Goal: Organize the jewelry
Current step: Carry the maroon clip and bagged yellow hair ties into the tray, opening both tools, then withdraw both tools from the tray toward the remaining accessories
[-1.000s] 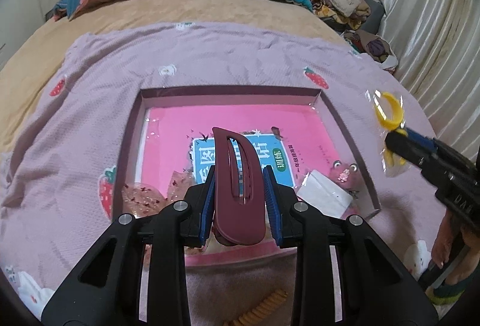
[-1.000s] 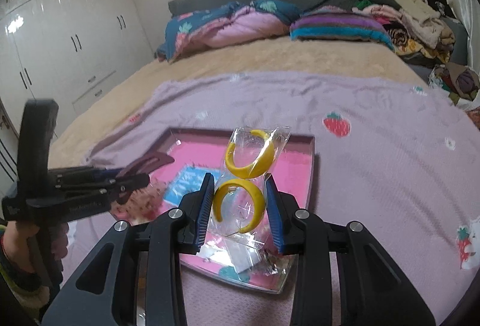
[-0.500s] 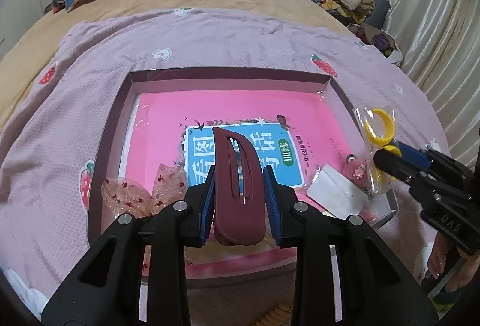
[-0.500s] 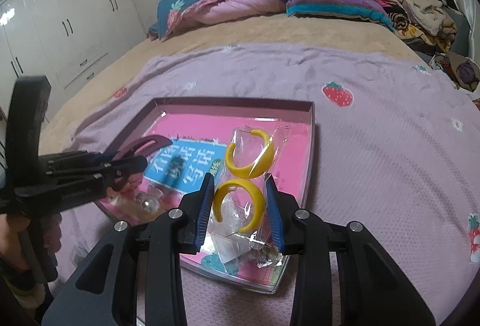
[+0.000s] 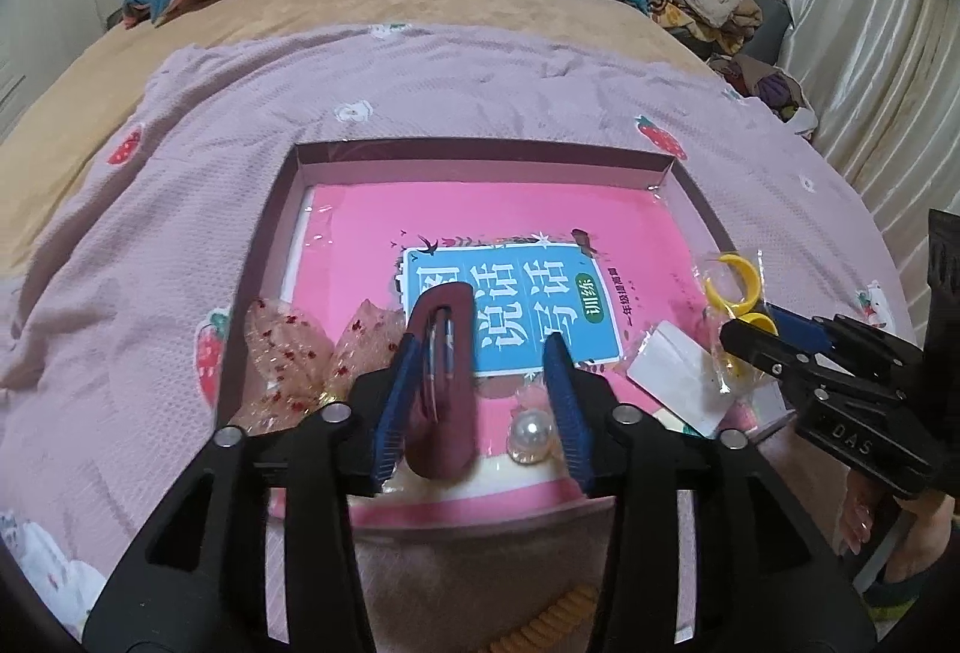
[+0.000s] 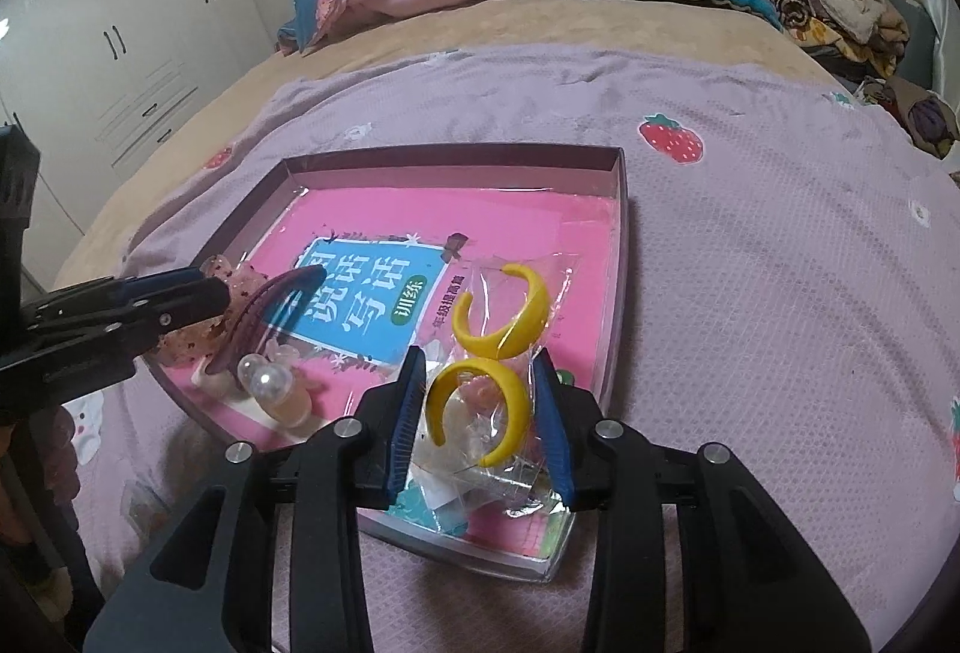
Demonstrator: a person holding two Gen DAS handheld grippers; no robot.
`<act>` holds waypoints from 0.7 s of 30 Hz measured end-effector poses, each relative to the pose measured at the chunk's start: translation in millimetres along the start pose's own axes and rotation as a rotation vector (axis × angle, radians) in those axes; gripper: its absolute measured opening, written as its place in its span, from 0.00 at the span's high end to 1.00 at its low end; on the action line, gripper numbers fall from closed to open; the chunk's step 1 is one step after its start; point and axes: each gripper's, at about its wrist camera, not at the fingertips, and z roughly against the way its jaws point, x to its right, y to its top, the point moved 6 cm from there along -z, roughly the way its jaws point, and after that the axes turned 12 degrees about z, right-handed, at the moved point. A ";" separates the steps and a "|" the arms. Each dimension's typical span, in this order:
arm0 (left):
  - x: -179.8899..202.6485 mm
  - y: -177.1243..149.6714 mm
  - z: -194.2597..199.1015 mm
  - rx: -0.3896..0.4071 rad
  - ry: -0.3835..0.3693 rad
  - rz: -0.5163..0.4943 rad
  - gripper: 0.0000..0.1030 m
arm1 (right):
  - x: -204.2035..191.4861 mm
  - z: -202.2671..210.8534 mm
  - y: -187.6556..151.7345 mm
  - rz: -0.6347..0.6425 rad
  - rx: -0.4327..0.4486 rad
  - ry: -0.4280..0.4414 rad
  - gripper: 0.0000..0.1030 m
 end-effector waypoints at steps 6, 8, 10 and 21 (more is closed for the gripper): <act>-7.1 -2.2 24.8 0.044 0.003 0.026 0.40 | -2.4 16.5 3.6 0.011 0.039 -0.018 0.48; -10.2 -3.2 34.9 0.062 0.007 0.034 0.37 | -3.5 24.0 5.4 0.009 0.058 -0.019 0.40; -12.2 -3.6 43.5 0.079 0.015 0.042 0.30 | -4.5 35.0 7.9 0.010 0.088 -0.030 0.33; -17.4 -6.3 98.4 0.180 0.029 0.068 0.09 | -26.6 93.0 11.5 0.066 0.211 -0.051 0.17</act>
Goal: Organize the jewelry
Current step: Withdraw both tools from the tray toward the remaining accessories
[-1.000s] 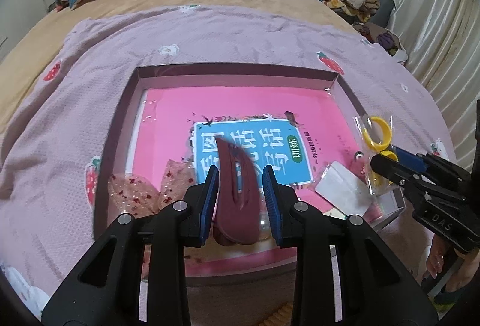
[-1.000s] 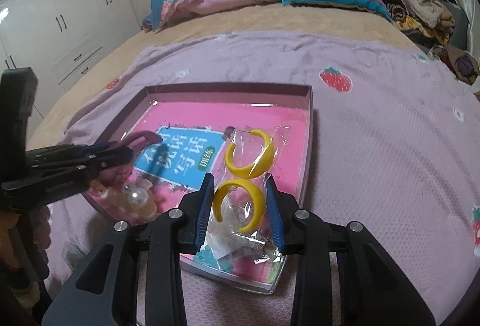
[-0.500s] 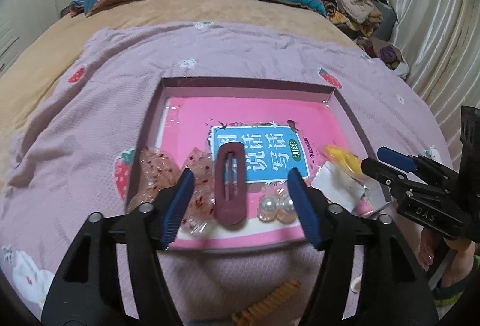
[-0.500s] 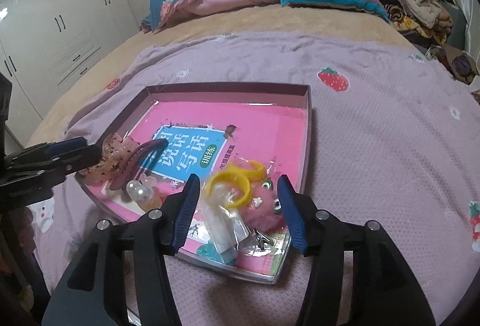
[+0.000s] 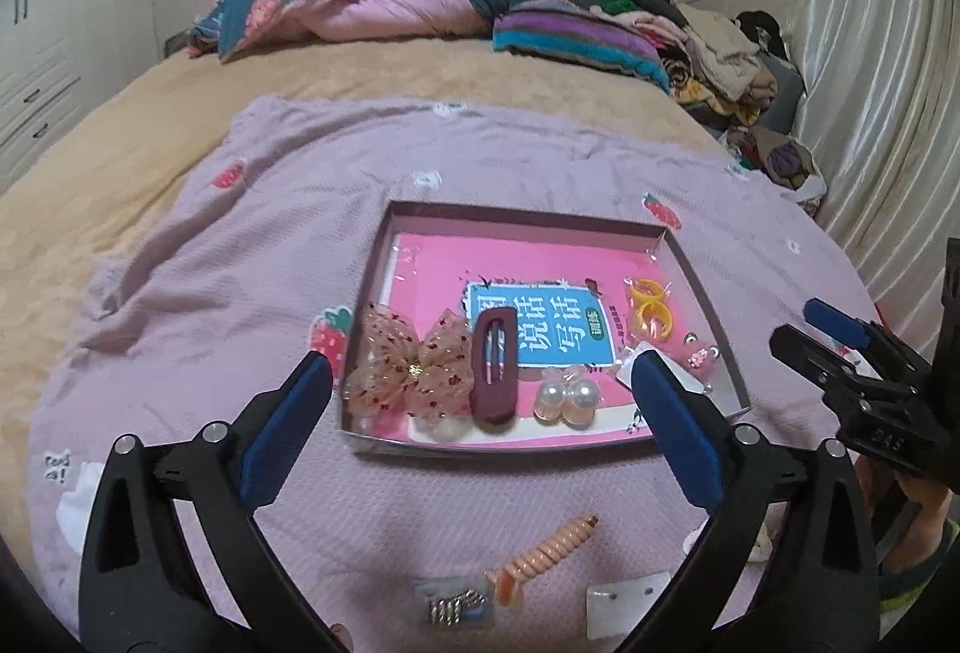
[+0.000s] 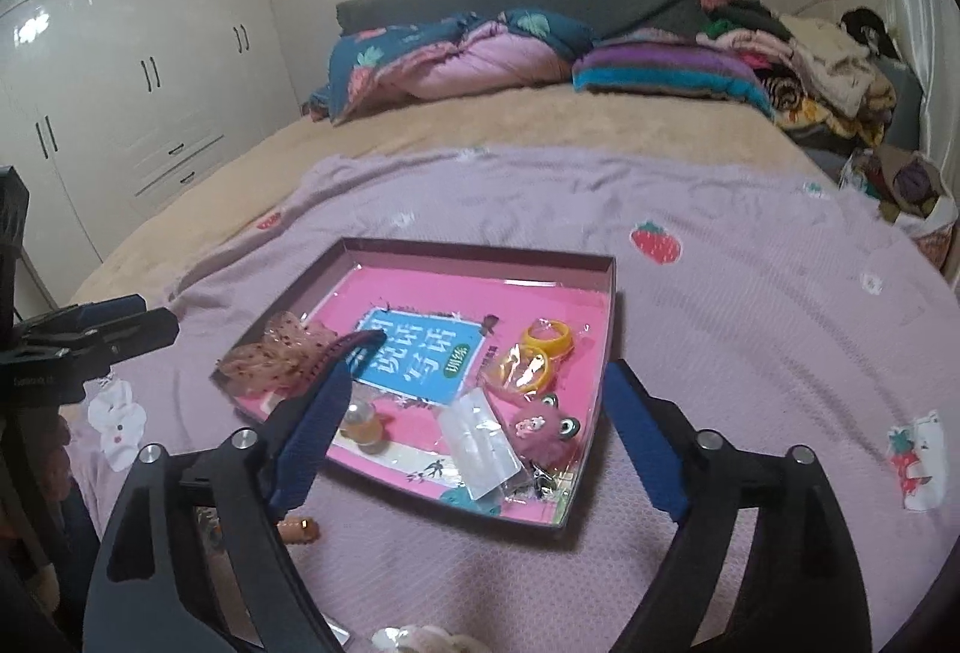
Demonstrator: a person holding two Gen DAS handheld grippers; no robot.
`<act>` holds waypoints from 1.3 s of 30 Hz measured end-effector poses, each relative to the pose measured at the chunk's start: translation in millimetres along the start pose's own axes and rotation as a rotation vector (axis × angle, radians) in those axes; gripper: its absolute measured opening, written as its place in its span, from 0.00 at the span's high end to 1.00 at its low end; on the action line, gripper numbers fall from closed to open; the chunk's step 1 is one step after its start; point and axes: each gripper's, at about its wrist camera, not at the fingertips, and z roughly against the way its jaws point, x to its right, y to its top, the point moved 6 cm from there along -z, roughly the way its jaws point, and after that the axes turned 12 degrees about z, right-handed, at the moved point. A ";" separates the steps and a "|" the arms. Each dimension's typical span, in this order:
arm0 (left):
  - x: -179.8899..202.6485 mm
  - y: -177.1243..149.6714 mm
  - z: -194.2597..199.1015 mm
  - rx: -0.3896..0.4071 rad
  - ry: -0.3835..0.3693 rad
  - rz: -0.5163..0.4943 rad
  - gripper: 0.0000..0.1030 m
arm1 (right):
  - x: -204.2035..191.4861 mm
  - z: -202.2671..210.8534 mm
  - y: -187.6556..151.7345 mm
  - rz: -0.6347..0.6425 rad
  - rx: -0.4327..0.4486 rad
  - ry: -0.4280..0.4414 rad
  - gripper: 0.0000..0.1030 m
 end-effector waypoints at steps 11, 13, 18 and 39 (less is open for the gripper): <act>-5.2 -1.9 45.7 0.062 -0.013 -0.005 0.09 | -16.1 58.9 6.0 -0.001 0.088 -0.038 0.09; -5.0 -3.4 51.4 0.069 -0.017 -0.010 0.09 | -20.7 67.0 4.6 0.000 0.099 -0.041 0.09; -4.1 -10.4 63.2 0.078 -0.032 -0.022 0.09 | -34.2 84.9 0.5 0.018 0.114 -0.046 0.09; -36.9 -45.3 91.3 0.078 -0.048 -0.018 0.09 | -77.7 117.4 -24.6 0.032 0.097 -0.018 0.08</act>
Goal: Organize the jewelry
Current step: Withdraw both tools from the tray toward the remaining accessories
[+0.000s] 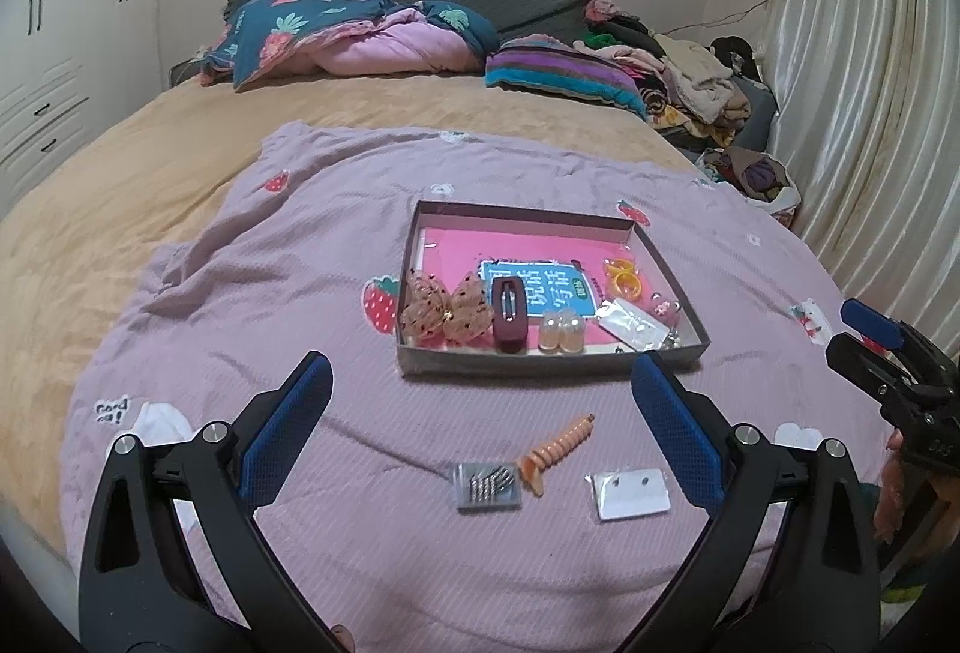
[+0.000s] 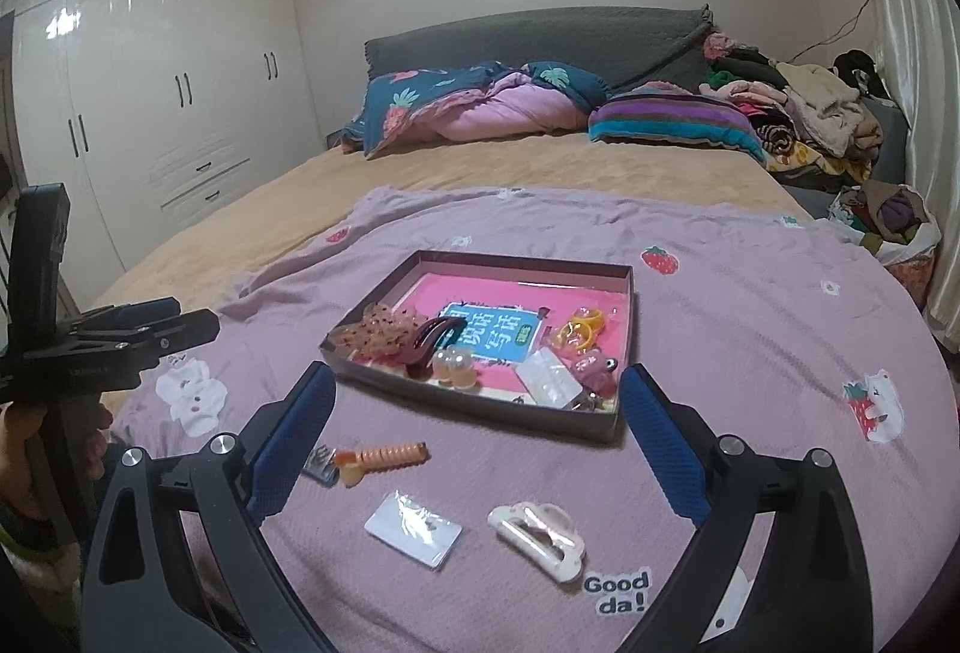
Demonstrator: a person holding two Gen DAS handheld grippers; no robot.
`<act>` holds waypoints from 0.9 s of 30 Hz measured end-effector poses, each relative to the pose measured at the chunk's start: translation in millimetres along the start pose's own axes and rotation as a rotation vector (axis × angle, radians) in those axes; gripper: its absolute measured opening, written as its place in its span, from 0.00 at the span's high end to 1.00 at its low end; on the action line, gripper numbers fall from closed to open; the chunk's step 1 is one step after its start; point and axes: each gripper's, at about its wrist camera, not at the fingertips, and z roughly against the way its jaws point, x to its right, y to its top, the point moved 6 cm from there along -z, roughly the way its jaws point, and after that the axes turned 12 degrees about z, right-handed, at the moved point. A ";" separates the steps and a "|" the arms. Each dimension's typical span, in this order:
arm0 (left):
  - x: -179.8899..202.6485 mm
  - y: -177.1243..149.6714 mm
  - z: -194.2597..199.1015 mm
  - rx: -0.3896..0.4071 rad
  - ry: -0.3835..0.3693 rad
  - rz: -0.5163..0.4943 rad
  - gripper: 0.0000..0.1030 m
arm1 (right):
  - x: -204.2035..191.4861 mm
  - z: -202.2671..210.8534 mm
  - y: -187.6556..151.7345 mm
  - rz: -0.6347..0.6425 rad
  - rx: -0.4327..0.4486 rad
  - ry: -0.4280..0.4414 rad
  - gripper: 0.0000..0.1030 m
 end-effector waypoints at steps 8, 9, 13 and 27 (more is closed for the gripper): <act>-8.3 -7.2 9.6 0.004 0.003 0.001 0.09 | -7.3 7.0 -6.7 -0.006 -0.005 -0.008 0.08; -9.0 -8.7 10.6 0.002 0.002 -0.001 0.09 | -8.4 7.3 -7.1 -0.003 -0.007 -0.007 0.08; -10.6 -13.8 12.9 -0.005 0.003 -0.011 0.09 | -14.4 8.7 -10.3 0.007 -0.013 -0.004 0.08; -33.0 -34.5 4.7 -0.048 0.033 -0.005 0.09 | -36.1 -6.3 -31.5 0.058 -0.084 0.018 0.08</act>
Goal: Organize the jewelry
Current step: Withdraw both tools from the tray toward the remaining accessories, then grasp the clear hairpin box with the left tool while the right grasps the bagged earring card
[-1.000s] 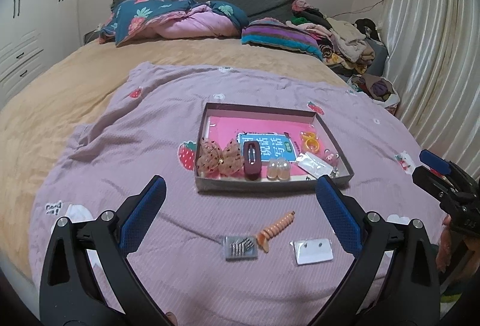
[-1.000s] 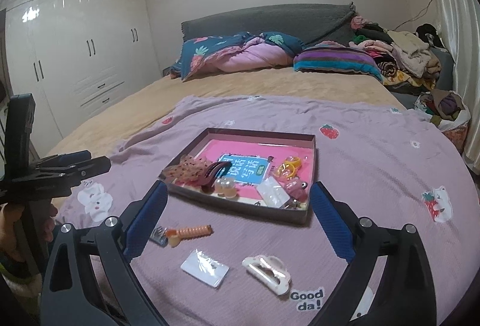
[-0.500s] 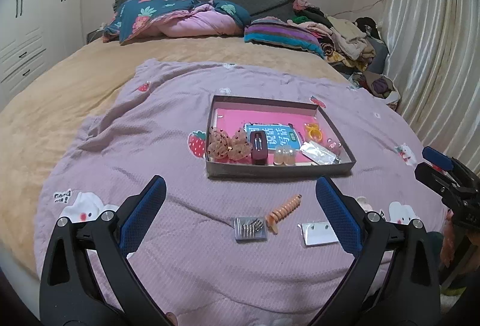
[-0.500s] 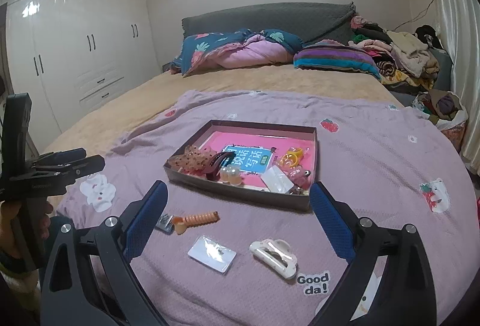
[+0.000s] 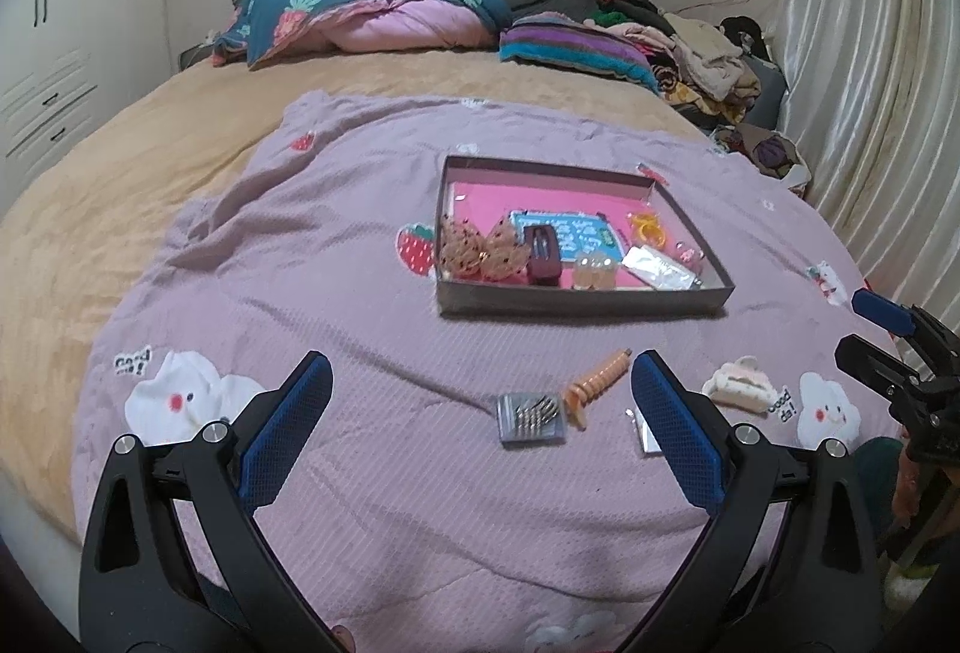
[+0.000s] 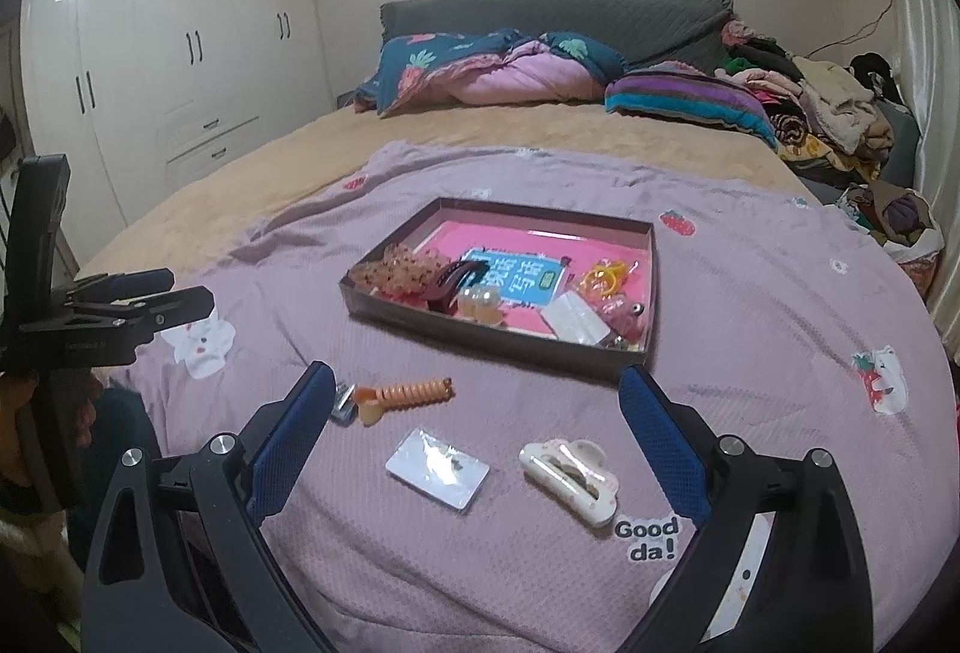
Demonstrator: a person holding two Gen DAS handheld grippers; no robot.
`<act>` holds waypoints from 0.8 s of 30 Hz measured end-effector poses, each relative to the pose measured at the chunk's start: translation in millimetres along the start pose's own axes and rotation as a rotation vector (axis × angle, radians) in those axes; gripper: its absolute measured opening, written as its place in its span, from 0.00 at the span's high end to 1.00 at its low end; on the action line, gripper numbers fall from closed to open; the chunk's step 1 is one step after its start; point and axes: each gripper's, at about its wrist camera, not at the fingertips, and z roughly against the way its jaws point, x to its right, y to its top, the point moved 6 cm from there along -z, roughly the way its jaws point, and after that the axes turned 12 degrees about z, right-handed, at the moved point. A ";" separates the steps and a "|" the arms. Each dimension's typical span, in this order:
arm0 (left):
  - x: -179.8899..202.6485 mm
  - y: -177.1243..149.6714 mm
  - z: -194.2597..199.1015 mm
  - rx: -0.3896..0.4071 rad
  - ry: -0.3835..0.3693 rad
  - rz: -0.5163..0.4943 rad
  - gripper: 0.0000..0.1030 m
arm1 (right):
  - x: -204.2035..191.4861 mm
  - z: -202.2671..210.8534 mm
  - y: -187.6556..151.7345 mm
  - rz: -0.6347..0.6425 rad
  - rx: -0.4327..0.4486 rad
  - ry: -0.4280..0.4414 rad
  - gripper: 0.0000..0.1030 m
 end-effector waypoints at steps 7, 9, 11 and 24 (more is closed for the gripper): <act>-6.1 -22.3 -21.9 -0.070 0.016 -0.014 0.09 | -11.3 -23.9 -19.8 0.029 -0.069 0.007 0.08; -5.7 -28.8 -28.7 -0.091 0.022 -0.026 0.09 | -15.8 -33.9 -27.1 0.039 -0.096 0.013 0.08; -5.5 -36.8 -38.0 -0.113 0.028 -0.041 0.09 | -20.0 -42.5 -32.9 0.052 -0.119 0.017 0.08; 11.4 -70.0 -82.1 -0.236 -0.016 -0.097 0.25 | -29.7 -71.2 -56.2 0.096 -0.198 0.030 0.08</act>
